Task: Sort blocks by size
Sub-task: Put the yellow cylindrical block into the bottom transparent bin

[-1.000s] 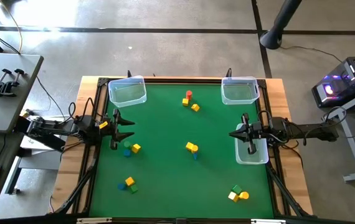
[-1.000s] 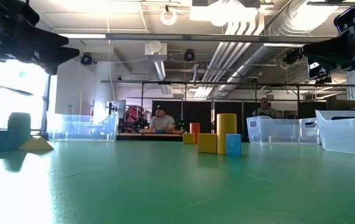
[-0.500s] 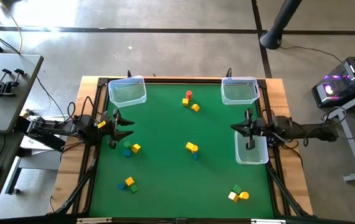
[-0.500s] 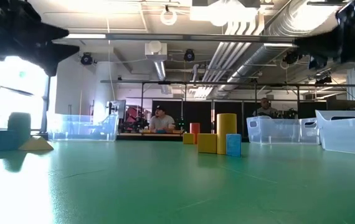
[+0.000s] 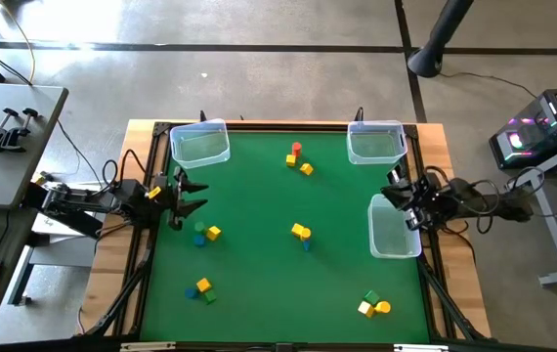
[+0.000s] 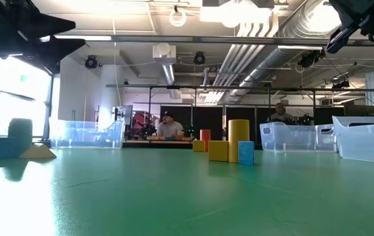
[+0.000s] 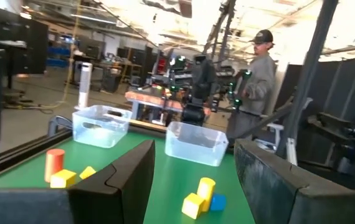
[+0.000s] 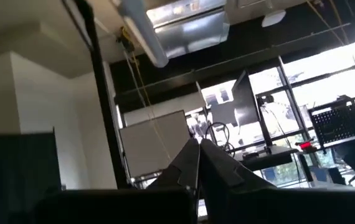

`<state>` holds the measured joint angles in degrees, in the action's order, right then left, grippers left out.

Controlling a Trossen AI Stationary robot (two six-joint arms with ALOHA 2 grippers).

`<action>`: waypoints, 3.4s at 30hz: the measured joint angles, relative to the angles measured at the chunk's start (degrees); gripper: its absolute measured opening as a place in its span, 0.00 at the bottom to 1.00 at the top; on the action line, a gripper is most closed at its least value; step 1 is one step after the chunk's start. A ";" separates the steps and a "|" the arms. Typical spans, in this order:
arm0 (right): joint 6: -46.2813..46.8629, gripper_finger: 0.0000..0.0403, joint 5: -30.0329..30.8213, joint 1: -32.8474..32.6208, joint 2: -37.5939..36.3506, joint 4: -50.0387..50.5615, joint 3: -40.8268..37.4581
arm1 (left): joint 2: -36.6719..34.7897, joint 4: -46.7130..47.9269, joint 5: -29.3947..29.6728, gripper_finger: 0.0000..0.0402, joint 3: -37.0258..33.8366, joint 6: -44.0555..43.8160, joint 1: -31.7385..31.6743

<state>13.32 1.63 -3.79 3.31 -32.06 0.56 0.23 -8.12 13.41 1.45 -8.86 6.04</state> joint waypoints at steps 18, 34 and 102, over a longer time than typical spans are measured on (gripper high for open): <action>-9.59 0.12 7.86 -7.94 34.02 39.03 30.15 | 0.00 0.52 6.84 0.51 0.00 -1.55 0.02; 35.28 0.22 11.19 -27.10 77.66 102.56 76.60 | 0.00 3.28 6.73 0.51 0.00 -1.49 0.02; 88.40 0.31 -21.69 -44.26 90.49 79.07 58.51 | 0.09 6.99 6.25 0.51 0.00 -2.58 0.00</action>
<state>101.73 -20.07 -48.05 93.80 47.01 59.07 0.32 -1.13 19.66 1.45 -11.44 6.04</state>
